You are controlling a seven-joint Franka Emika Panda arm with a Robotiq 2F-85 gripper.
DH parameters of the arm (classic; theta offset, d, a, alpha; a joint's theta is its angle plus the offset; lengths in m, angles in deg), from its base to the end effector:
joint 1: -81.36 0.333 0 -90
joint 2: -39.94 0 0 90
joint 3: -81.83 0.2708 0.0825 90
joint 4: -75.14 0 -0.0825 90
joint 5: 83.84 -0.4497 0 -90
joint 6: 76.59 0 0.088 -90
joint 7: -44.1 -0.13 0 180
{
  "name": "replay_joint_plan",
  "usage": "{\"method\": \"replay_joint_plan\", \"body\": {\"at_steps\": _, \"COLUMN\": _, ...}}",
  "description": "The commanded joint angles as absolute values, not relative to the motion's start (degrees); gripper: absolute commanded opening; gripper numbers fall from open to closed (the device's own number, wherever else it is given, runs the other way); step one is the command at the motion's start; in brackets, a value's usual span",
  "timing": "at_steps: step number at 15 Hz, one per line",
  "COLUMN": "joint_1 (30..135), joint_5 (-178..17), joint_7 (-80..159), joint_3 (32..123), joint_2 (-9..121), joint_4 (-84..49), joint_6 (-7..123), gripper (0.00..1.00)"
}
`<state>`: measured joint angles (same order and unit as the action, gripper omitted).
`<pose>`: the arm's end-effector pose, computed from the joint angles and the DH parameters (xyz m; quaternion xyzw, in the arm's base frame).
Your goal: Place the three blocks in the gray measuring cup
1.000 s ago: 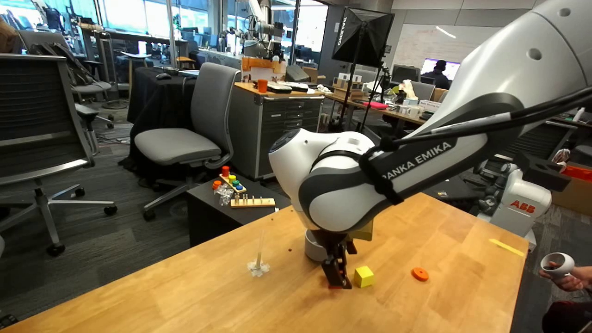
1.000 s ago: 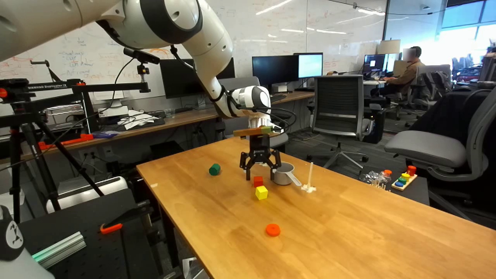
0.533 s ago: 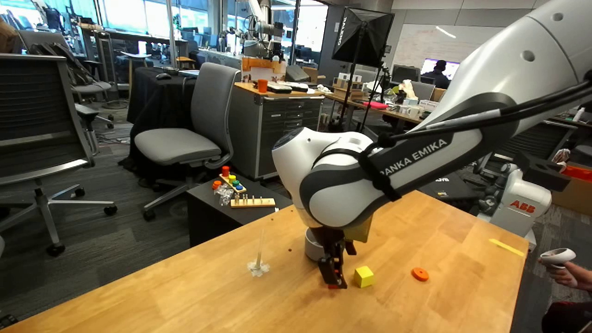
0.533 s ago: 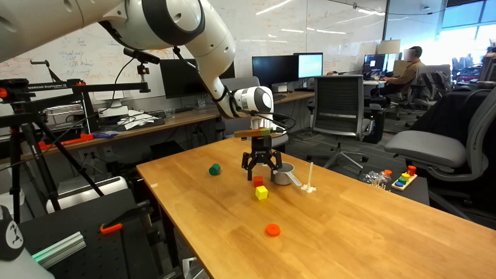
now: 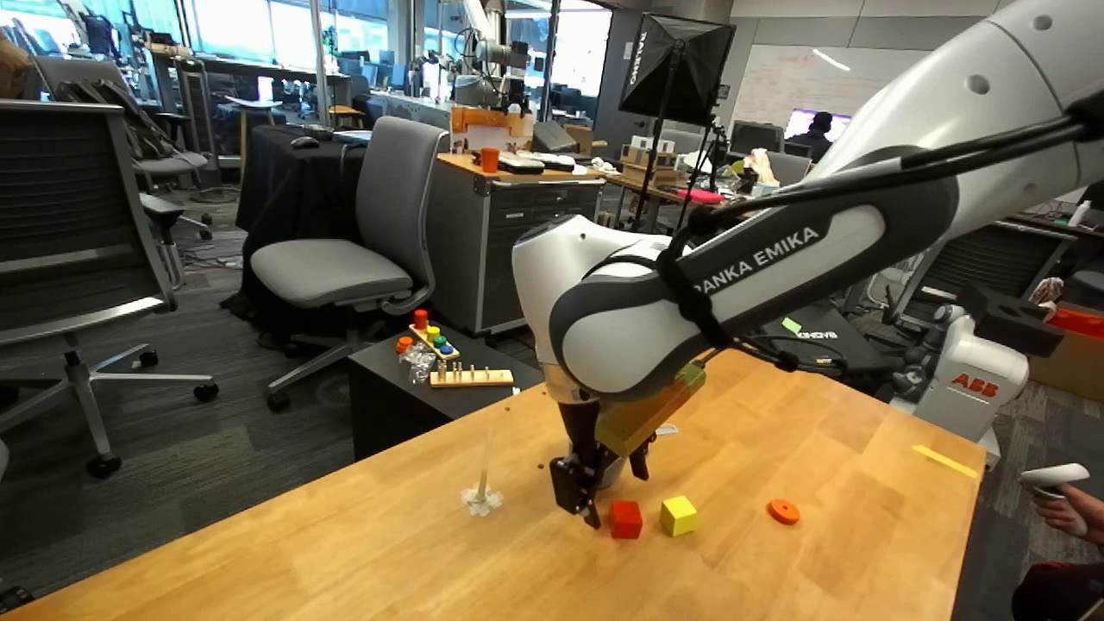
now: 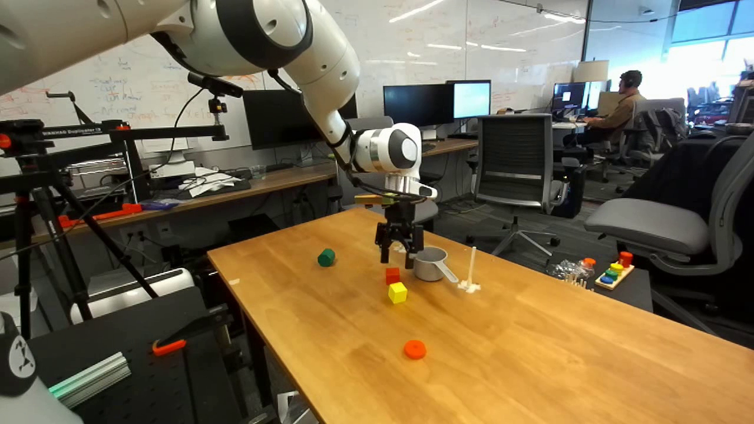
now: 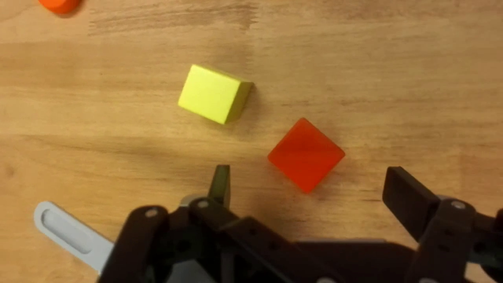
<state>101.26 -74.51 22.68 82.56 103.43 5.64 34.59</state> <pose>0.6591 0.2317 -0.0189 0.9795 0.0341 -0.1535 0.1261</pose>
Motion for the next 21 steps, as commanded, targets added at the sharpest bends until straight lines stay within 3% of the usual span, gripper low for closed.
{"method": "replay_joint_plan", "body": {"at_steps": 1, "joint_1": 101.55, "joint_5": -78.13, "joint_7": 13.97, "joint_3": 81.41, "joint_2": 103.03, "joint_4": 5.58, "joint_6": 36.89, "gripper": 1.0}}
{"method": "replay_joint_plan", "body": {"at_steps": 10, "joint_1": 102.16, "joint_5": -81.69, "joint_7": -4.96, "joint_3": 79.88, "joint_2": 102.34, "joint_4": 3.47, "joint_6": 38.39, "gripper": 1.0}}
{"method": "replay_joint_plan", "body": {"at_steps": 21, "joint_1": 101.56, "joint_5": -80.44, "joint_7": -10.38, "joint_3": 79.44, "joint_2": 102.04, "joint_4": 0.64, "joint_6": 38.42, "gripper": 1.0}}
